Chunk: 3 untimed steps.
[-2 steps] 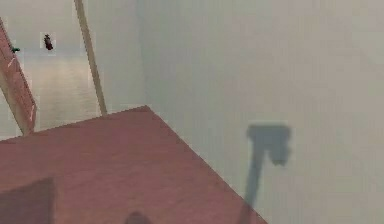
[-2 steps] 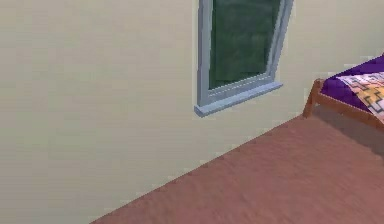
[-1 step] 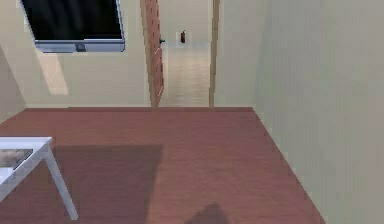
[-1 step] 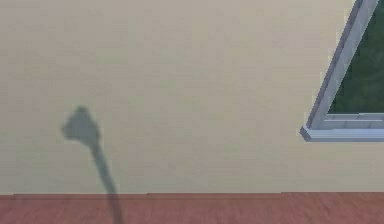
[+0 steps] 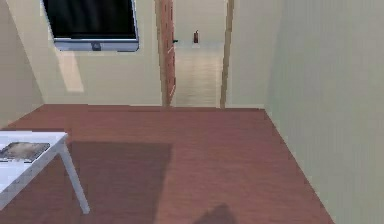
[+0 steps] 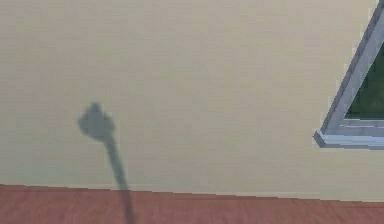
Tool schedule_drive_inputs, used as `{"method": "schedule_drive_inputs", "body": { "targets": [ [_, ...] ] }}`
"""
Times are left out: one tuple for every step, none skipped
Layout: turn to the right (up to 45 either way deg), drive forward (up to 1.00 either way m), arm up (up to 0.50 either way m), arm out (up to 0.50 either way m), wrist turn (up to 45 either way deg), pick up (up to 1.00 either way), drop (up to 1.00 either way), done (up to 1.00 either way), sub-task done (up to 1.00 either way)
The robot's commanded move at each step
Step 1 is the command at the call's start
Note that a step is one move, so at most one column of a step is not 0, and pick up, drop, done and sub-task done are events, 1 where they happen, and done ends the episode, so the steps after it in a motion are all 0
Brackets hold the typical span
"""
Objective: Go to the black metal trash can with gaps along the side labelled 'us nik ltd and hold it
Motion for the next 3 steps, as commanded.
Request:
{"method": "schedule_drive_inputs", "body": {
  "targets": [
    [0.0,1.00,0.00,0.00,0.0,0.00,0.00,0.00,0.00],
    [0.0,1.00,0.00,0.00,0.0,0.00,0.00,0.00,0.00],
    [0.0,0.85,0.00,0.00,0.0,0.00,0.00,0.00,0.00]
  ]
}}
